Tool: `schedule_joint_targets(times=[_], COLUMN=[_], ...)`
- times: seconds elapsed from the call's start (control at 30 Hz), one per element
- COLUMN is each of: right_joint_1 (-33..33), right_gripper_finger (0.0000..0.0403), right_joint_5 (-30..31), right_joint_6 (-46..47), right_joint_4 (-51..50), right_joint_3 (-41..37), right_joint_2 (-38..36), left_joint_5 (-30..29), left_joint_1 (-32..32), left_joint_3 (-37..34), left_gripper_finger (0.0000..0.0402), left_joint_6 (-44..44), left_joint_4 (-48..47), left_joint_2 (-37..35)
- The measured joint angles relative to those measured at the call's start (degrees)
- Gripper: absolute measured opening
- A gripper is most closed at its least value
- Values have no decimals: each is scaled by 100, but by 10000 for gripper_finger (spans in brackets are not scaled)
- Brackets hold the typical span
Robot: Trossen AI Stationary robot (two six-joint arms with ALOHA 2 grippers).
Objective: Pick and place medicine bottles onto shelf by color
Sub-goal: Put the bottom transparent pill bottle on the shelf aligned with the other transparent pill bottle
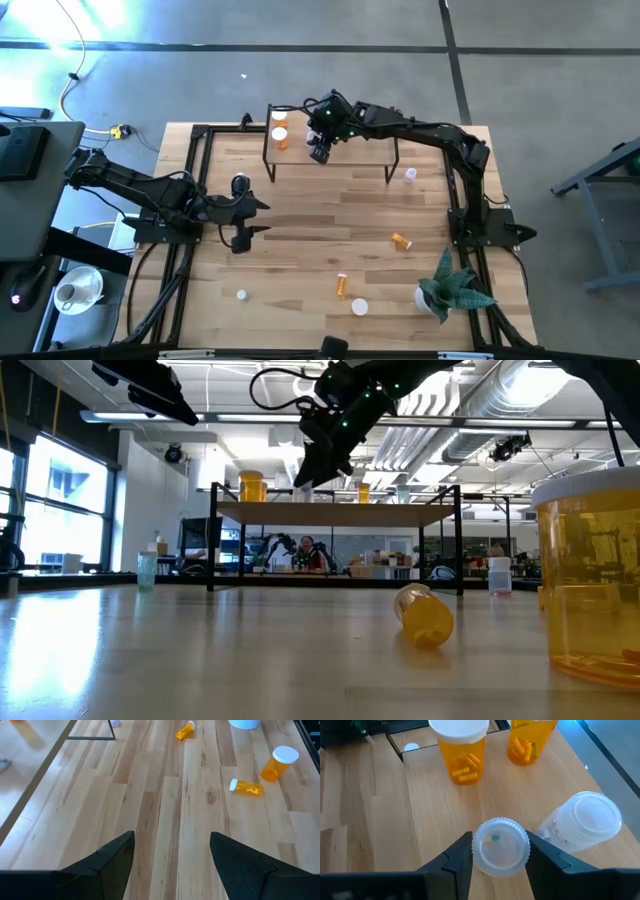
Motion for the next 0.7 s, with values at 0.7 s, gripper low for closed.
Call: schedule_joint_targets(times=[0.7], right_joint_1=[3], right_gripper_finger=[211], right_joint_5=[170], right_joint_6=[131], right_joint_4=[-106], right_joint_3=[22], right_joint_2=[-169], left_joint_5=[0], left_joint_1=[0], left_joint_3=[0], left_gripper_finger=[250], left_joint_6=[0], left_joint_4=[0], left_joint_2=[0])
